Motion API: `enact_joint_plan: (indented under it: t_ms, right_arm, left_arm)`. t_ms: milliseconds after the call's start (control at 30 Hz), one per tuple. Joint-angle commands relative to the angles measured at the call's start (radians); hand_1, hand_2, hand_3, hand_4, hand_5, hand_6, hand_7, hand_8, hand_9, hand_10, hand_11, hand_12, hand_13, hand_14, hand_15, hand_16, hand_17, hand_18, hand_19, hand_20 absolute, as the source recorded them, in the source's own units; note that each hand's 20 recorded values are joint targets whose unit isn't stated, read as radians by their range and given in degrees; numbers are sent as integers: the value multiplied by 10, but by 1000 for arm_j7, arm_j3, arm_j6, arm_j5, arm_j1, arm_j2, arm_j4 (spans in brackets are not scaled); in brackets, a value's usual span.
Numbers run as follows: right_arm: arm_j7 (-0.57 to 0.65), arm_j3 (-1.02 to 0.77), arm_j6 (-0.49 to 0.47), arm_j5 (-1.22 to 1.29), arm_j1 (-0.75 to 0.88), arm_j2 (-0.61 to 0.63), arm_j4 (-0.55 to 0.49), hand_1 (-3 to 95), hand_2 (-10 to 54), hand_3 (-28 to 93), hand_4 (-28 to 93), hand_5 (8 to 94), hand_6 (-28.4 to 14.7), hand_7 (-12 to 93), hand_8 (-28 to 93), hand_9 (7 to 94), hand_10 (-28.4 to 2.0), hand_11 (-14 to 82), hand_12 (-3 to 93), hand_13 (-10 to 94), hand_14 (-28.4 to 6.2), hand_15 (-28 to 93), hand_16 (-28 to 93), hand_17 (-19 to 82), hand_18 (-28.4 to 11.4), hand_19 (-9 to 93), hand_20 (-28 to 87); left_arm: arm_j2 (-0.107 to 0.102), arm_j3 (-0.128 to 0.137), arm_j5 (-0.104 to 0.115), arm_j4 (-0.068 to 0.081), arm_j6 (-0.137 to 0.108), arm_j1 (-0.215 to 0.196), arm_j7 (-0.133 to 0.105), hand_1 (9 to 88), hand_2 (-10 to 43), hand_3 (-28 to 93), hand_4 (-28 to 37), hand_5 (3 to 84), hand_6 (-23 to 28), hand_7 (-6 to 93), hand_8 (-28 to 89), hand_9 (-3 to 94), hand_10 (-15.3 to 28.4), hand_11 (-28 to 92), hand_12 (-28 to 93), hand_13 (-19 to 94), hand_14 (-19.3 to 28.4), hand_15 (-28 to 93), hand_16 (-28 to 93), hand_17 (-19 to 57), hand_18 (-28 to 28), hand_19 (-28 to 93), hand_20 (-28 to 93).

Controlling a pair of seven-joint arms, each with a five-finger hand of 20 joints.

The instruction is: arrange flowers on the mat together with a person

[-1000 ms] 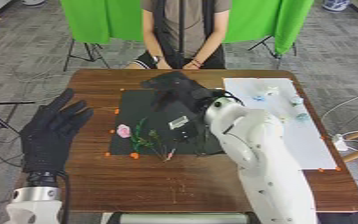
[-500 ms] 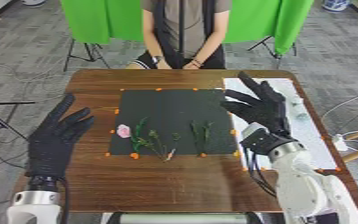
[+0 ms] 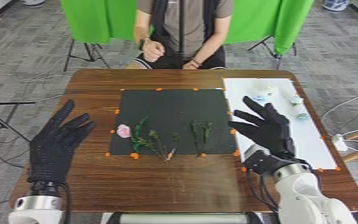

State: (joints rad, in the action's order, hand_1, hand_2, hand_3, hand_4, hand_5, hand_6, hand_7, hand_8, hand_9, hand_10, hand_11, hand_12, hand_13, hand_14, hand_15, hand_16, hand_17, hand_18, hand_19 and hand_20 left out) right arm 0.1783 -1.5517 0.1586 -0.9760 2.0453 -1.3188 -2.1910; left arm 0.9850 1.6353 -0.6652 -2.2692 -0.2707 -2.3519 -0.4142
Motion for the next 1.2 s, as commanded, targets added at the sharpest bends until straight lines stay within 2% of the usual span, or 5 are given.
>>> enact_joint_plan:
  t_ms: [33, 200, 400, 533, 1200]
  right_arm:
    - [-35, -6, 51, 28, 23, 1, -15, 113, 134, 789, -283, 443, 3, 110, -125, 503, -184, 106, 110, 409, -229, 336, 111, 31, -194, 480, 153]
    - [-26, -9, 40, 20, 24, -2, -17, 132, 128, 817, -282, 454, -3, 116, -129, 521, -188, 121, 110, 424, -222, 368, 105, 35, -194, 489, 160]
    - [-15, -8, 27, 18, 20, -7, -15, 136, 127, 818, -283, 457, -4, 119, -131, 524, -188, 126, 108, 427, -220, 380, 96, 36, -193, 490, 163]
    - [-7, -10, 29, 16, 19, -7, -15, 139, 127, 825, -283, 458, -4, 120, -132, 526, -188, 128, 108, 427, -220, 383, 92, 36, -193, 490, 163]
    - [5, -13, 17, 14, 21, -13, -13, 159, 121, 841, -283, 467, -7, 123, -133, 536, -191, 140, 108, 434, -215, 403, 84, 40, -192, 498, 164]
  left_arm:
    - [-1, -7, 4, -5, -25, -20, 1, 192, 85, 763, -283, 354, 79, 93, -86, 379, 212, 226, 111, 282, 284, 505, -97, -59, 256, 641, -66]
    - [2, -5, 8, -9, -31, -23, 6, 194, 86, 763, -283, 371, 92, 95, -86, 381, 216, 236, 111, 283, 284, 512, -100, -59, 257, 643, -52]
    - [-17, -34, 36, -7, -63, -5, -39, 198, 85, 767, -283, 285, 48, 104, -91, 374, 214, 244, 110, 284, 284, 520, -104, -59, 258, 644, -44]
    - [-4, -12, 8, -10, -33, -14, 1, 201, 84, 767, -283, 293, 50, 107, -100, 367, 213, 245, 107, 284, 284, 521, -106, -58, 258, 644, -42]
    - [-6, -19, 14, -12, -38, -16, 2, 203, 84, 768, -283, 375, 101, 111, -88, 378, 220, 258, 108, 284, 284, 524, -107, -56, 257, 646, -37]
